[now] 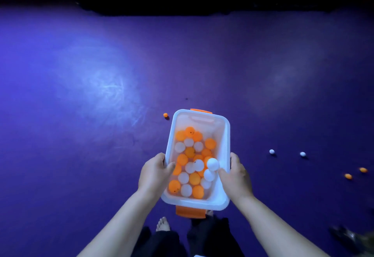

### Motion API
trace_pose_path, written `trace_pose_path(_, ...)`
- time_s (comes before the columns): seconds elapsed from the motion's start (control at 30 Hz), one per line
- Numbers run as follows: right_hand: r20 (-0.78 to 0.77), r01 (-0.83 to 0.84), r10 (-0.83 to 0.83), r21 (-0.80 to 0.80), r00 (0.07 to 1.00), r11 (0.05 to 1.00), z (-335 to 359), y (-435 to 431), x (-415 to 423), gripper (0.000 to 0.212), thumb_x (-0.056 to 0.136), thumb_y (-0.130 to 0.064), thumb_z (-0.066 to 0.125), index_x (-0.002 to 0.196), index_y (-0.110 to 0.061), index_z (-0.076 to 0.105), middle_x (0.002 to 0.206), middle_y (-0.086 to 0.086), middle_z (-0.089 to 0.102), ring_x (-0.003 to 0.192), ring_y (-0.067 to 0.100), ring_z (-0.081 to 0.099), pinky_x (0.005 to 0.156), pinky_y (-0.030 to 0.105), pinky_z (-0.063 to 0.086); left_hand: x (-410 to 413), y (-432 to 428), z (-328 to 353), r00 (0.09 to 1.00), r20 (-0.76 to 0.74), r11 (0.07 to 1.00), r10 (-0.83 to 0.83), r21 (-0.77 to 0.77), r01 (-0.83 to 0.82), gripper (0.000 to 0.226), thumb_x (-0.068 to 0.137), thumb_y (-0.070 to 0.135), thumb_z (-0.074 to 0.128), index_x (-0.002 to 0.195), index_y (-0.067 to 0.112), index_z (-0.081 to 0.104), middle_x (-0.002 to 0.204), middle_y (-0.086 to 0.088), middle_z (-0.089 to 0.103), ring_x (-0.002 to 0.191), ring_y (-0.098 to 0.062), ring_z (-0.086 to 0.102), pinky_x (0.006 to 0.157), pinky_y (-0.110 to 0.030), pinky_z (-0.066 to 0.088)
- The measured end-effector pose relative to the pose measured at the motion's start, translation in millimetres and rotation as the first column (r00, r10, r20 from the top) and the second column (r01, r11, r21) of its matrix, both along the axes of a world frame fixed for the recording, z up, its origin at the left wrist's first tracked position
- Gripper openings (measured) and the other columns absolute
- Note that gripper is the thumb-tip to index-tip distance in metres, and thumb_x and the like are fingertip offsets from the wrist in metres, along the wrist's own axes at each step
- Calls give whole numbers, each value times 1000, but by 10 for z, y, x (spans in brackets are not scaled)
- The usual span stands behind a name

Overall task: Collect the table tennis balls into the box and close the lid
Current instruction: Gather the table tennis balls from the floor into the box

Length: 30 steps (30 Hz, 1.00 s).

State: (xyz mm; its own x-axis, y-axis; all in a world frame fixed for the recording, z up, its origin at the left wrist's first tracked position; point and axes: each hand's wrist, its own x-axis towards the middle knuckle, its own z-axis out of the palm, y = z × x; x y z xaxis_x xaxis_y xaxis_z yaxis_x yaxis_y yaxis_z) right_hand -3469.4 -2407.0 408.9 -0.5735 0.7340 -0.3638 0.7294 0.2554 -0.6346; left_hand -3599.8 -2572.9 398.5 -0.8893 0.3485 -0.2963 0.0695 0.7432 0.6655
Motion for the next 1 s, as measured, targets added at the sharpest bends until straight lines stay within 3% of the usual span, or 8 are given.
trace_pose_path(0.23,14,86,-85,-23,996,996,-333,952,-533,21,84,-21,56,101,-31,46,94,-7,61,84,22,56,67,32,45,-621,1059,-366,995,25,994,-98,-42,99,37,83,26,59,62,14,31,56,1,38,52,-15,33,47,-30,24)
trace_pose_path(0.47,96,155,-148,-71,984,985,-839,2103,-1323,33,87,-19,57,119,-17,48,110,4,62,89,27,55,69,31,40,-1396,2268,-810,992,103,988,-79,-121,92,39,83,26,58,61,16,27,55,4,33,52,-14,29,47,-29,23)
trace_pose_path(0.67,150,194,-179,-97,972,976,-1419,2890,-2102,32,89,-16,53,120,-16,46,100,-6,50,87,21,46,70,30,36,-2176,3094,-1518,981,185,979,-60,-182,95,39,83,29,56,62,16,27,57,2,33,53,-16,29,49,-30,23)
trace_pose_path(0.8,160,228,-211,-100,964,969,-2004,3229,-2635,34,89,-15,53,122,-16,45,104,-4,53,92,24,51,70,31,39,-2729,3468,-2126,977,205,967,-66,-227,113,42,81,42,52,59,17,26,53,2,34,56,-21,36,65,-36,33)
trace_pose_path(0.87,165,287,-266,-122,950,950,-2362,3340,-2889,31,89,-16,53,119,-17,47,104,-2,56,91,25,54,70,32,42,-3013,3605,-2489,970,225,965,-91,-221,142,45,84,53,43,59,17,32,55,1,43,68,-28,49,76,-41,41)
trace_pose_path(0.93,180,352,-327,-126,928,928,-2809,3441,-3149,29,87,-14,54,116,-18,49,102,0,59,90,26,56,71,33,45,-3338,3728,-2943,964,250,964,-86,-221,144,51,83,64,24,63,21,43,68,-1,59,86,-33,57,88,-49,46)
trace_pose_path(1.0,203,413,-385,-118,900,903,-3310,3513,-3397,29,87,-10,54,115,-15,50,102,3,61,90,29,58,74,36,47,-3674,3825,-3476,964,261,967,-56,-226,118,56,85,63,17,72,22,54,81,0,66,88,-29,60,85,-49,48)
